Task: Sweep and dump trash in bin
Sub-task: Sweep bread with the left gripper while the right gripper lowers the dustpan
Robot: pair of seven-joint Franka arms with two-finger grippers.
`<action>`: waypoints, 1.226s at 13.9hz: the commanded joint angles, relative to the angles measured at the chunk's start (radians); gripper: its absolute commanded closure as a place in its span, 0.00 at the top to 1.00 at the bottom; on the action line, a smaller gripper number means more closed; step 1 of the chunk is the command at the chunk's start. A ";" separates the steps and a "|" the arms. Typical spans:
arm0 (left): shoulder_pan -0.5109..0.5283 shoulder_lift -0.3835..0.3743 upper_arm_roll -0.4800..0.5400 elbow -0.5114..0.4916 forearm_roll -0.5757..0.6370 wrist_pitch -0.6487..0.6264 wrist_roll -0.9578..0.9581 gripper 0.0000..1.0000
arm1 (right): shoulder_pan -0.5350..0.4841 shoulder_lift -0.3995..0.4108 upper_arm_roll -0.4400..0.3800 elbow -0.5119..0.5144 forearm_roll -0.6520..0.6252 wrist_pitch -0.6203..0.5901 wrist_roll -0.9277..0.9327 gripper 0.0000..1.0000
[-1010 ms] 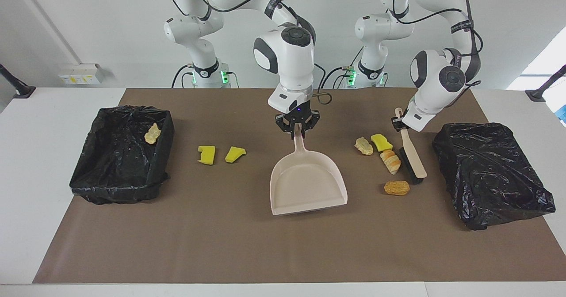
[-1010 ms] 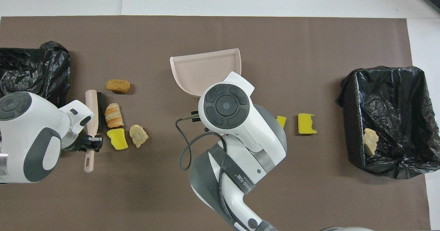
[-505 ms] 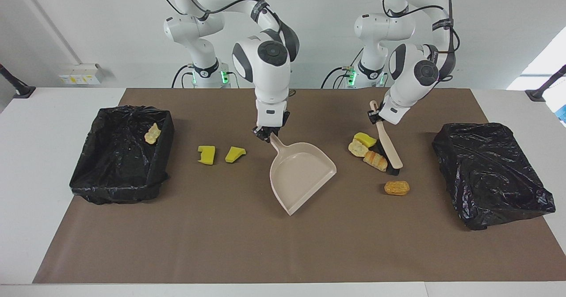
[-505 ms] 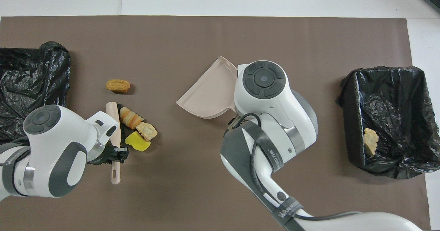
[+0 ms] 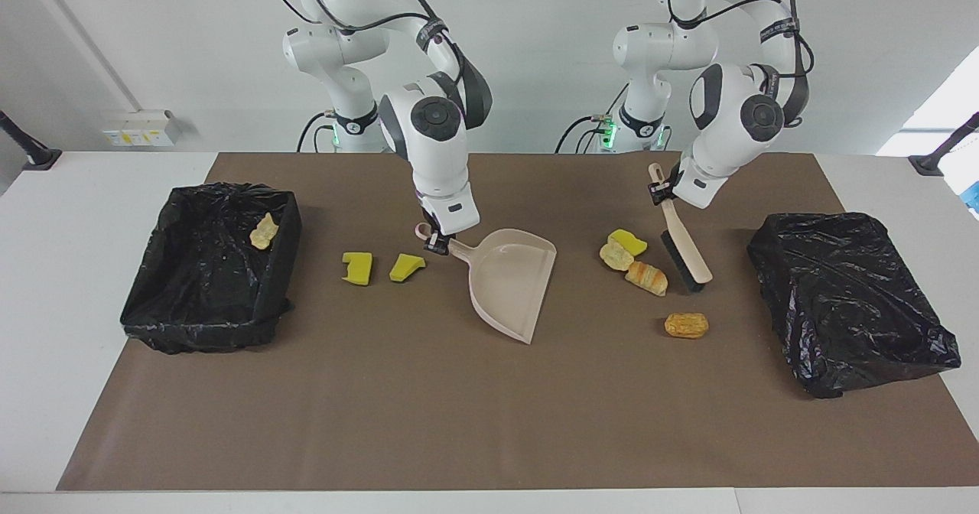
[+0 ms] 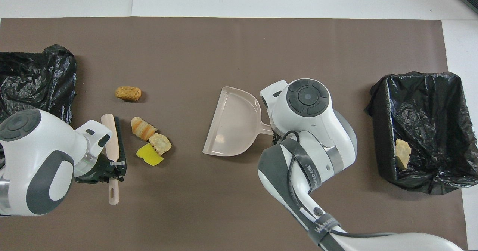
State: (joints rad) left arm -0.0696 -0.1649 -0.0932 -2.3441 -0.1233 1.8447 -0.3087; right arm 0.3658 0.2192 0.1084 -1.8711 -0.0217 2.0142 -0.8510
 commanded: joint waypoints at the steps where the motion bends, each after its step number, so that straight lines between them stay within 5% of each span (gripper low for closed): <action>1: -0.030 -0.088 -0.006 -0.087 -0.018 0.001 -0.015 0.00 | -0.007 -0.060 0.011 -0.068 0.020 0.026 -0.186 0.00; 17: -0.542 -0.058 -0.011 -0.074 -0.292 0.277 -0.229 0.00 | -0.008 -0.057 0.013 -0.160 0.108 0.185 -0.157 0.00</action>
State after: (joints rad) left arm -0.5560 -0.2239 -0.1170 -2.4374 -0.3941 2.1069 -0.4850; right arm 0.3653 0.1783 0.1124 -2.0082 0.0496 2.1729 -1.0055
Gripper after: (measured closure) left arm 0.744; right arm 0.683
